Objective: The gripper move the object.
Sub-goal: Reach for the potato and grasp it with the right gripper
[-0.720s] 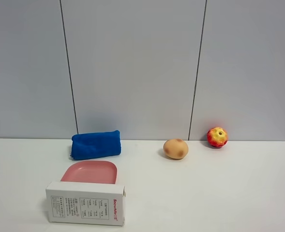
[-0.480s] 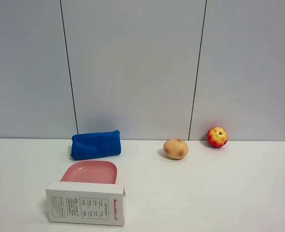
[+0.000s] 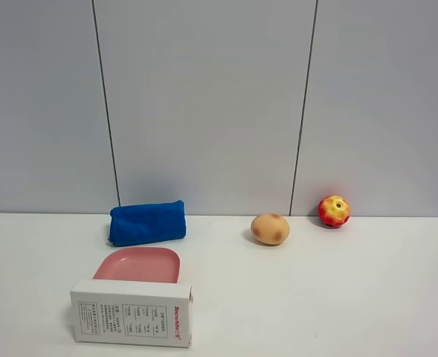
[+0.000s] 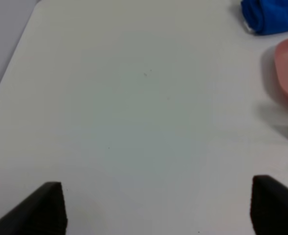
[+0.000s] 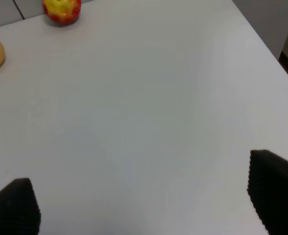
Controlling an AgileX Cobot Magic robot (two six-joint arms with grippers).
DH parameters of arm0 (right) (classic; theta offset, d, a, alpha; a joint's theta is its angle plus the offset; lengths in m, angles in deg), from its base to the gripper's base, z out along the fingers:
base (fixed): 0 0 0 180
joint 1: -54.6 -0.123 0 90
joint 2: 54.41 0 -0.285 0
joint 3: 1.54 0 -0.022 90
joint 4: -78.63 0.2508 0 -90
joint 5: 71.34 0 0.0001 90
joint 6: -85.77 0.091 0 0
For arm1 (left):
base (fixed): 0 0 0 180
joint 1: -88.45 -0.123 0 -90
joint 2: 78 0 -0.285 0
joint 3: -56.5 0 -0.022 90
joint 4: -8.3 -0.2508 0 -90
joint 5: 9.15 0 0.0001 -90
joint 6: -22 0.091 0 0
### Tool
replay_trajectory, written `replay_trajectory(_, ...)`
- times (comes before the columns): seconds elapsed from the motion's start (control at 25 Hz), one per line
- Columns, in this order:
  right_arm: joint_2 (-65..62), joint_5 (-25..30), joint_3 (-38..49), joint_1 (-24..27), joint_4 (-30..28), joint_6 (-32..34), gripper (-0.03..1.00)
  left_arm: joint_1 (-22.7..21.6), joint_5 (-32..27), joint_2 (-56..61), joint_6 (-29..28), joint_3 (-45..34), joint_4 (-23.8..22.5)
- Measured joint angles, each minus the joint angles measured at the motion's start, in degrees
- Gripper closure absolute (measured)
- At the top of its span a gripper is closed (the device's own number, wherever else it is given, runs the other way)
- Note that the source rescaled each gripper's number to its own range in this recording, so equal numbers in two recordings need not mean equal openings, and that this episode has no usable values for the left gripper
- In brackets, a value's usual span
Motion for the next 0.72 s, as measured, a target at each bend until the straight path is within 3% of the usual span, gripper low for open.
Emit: replay_trajectory(0.72,0.0,0.0,0.0,0.0,0.0,0.0,-0.03,0.0,0.0,0.0,0.0,0.0,0.0)
